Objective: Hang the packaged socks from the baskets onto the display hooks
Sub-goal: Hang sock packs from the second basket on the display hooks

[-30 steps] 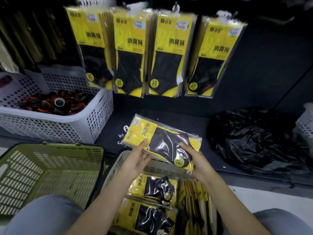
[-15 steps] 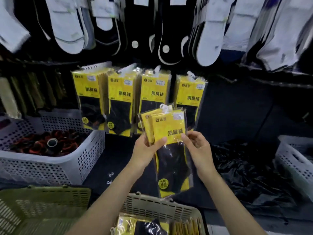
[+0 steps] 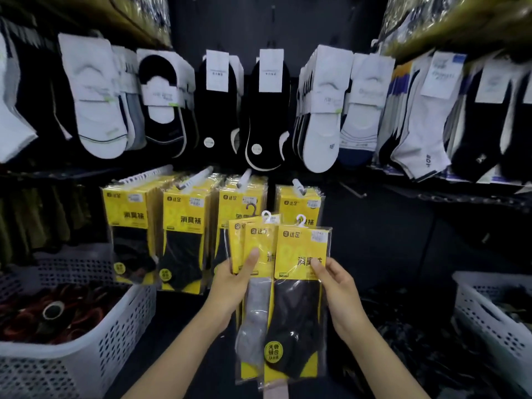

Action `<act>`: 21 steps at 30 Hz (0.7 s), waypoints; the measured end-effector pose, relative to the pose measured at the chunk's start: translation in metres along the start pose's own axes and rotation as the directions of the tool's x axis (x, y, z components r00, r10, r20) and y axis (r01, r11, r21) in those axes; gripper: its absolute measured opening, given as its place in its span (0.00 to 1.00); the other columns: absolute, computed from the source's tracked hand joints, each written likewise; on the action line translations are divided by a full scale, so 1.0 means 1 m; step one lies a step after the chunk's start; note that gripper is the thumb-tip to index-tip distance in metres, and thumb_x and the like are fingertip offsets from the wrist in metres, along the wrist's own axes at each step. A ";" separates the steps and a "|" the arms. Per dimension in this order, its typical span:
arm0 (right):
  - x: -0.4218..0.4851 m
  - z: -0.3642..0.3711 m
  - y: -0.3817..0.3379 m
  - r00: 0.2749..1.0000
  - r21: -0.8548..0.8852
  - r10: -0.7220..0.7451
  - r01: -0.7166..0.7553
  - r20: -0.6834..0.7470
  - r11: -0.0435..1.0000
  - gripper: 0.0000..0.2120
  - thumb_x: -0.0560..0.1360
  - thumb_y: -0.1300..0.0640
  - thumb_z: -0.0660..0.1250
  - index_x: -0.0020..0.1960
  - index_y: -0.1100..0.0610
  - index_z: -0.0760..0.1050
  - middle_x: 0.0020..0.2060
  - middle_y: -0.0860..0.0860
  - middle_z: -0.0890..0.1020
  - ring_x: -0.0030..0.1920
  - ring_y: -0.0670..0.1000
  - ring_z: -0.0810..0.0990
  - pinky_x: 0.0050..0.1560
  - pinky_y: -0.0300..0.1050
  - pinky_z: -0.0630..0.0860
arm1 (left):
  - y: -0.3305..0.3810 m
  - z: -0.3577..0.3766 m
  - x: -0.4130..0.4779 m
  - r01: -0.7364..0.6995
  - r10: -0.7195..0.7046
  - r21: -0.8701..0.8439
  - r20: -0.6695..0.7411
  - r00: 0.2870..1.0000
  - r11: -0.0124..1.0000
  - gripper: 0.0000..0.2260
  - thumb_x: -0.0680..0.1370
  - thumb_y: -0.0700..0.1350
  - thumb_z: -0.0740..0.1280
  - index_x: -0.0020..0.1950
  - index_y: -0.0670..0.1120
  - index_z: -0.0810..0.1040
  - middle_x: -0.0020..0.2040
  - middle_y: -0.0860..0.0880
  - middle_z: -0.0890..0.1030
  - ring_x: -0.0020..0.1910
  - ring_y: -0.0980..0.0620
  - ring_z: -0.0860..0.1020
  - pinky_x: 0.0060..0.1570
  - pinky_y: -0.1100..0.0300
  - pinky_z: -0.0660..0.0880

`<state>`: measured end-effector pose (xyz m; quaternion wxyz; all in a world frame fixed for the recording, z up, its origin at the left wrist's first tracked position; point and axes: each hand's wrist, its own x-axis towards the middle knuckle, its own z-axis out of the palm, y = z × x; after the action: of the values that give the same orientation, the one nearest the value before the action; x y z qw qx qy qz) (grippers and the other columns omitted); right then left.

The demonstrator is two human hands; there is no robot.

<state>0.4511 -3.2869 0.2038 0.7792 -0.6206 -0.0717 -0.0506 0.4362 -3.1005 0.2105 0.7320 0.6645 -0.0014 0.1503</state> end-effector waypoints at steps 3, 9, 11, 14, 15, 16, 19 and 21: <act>0.024 -0.009 -0.008 0.996 0.001 -0.003 0.003 -0.089 1.000 0.08 0.78 0.56 0.64 0.53 0.58 0.79 0.49 0.55 0.85 0.51 0.53 0.84 0.54 0.49 0.80 | 0.007 -0.013 0.016 -0.045 0.047 0.027 -0.095 0.994 0.999 0.14 0.68 0.61 0.67 0.47 0.54 0.81 0.39 0.61 0.84 0.40 0.65 0.82 0.33 0.74 0.74; 0.074 -0.014 -0.023 0.985 -0.076 -0.053 0.041 -0.165 0.996 0.05 0.79 0.57 0.64 0.50 0.53 0.79 0.51 0.53 0.85 0.52 0.51 0.83 0.58 0.52 0.78 | 0.021 -0.035 0.049 -0.085 0.107 0.127 -0.177 0.978 0.988 0.16 0.72 0.60 0.67 0.39 0.48 0.80 0.34 0.50 0.80 0.38 0.49 0.79 0.40 0.56 0.74; 0.087 -0.009 -0.024 0.987 -0.109 -0.081 0.066 -0.136 0.992 0.05 0.79 0.58 0.64 0.50 0.54 0.79 0.51 0.53 0.84 0.53 0.51 0.82 0.59 0.52 0.77 | 0.026 -0.037 0.055 -0.118 0.140 0.118 -0.200 0.970 0.986 0.12 0.73 0.59 0.67 0.41 0.51 0.80 0.36 0.52 0.82 0.40 0.52 0.80 0.39 0.61 0.73; 0.103 -0.001 -0.017 0.992 -0.138 -0.089 0.076 -0.087 0.988 0.06 0.79 0.59 0.63 0.52 0.54 0.78 0.52 0.53 0.84 0.54 0.51 0.82 0.59 0.50 0.77 | 0.029 -0.038 0.060 -0.142 0.163 0.116 -0.202 0.966 0.983 0.10 0.74 0.57 0.67 0.44 0.52 0.81 0.39 0.54 0.84 0.42 0.58 0.81 0.40 0.64 0.73; 0.108 0.001 -0.013 0.993 -0.132 -0.082 0.071 -0.083 0.989 0.06 0.79 0.59 0.63 0.53 0.53 0.78 0.52 0.53 0.84 0.54 0.51 0.82 0.59 0.50 0.77 | 0.028 -0.038 0.061 -0.144 0.165 0.116 -0.201 0.966 0.983 0.09 0.74 0.57 0.67 0.43 0.53 0.81 0.37 0.55 0.84 0.41 0.60 0.81 0.39 0.65 0.73; 0.114 0.003 -0.010 0.993 -0.130 -0.076 0.065 -0.085 0.989 0.06 0.79 0.59 0.64 0.53 0.54 0.78 0.52 0.53 0.84 0.54 0.51 0.82 0.59 0.50 0.77 | 0.028 -0.038 0.063 -0.144 0.166 0.120 -0.201 0.965 0.982 0.09 0.74 0.57 0.67 0.42 0.53 0.81 0.36 0.56 0.83 0.38 0.62 0.81 0.38 0.66 0.72; 0.133 0.007 -0.001 0.987 -0.159 -0.076 0.053 -0.142 0.986 0.05 0.78 0.59 0.65 0.53 0.56 0.78 0.52 0.55 0.83 0.53 0.53 0.82 0.59 0.53 0.77 | 0.026 -0.038 0.066 -0.156 0.182 0.141 -0.198 0.963 0.978 0.09 0.73 0.58 0.67 0.39 0.54 0.80 0.32 0.57 0.81 0.32 0.69 0.78 0.33 0.71 0.71; 0.146 0.012 0.003 0.974 -0.197 -0.094 0.052 -0.208 0.979 0.03 0.78 0.58 0.66 0.50 0.56 0.78 0.51 0.56 0.83 0.52 0.54 0.82 0.59 0.53 0.77 | 0.024 -0.037 0.068 -0.163 0.189 0.142 -0.193 0.963 0.976 0.10 0.73 0.58 0.66 0.39 0.54 0.80 0.32 0.57 0.81 0.32 0.69 0.77 0.31 0.73 0.71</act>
<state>0.5950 -3.2733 0.2295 0.7170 -0.6800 -0.0040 -0.1531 0.4885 -3.0480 0.2432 0.6690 0.6871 0.0242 0.2825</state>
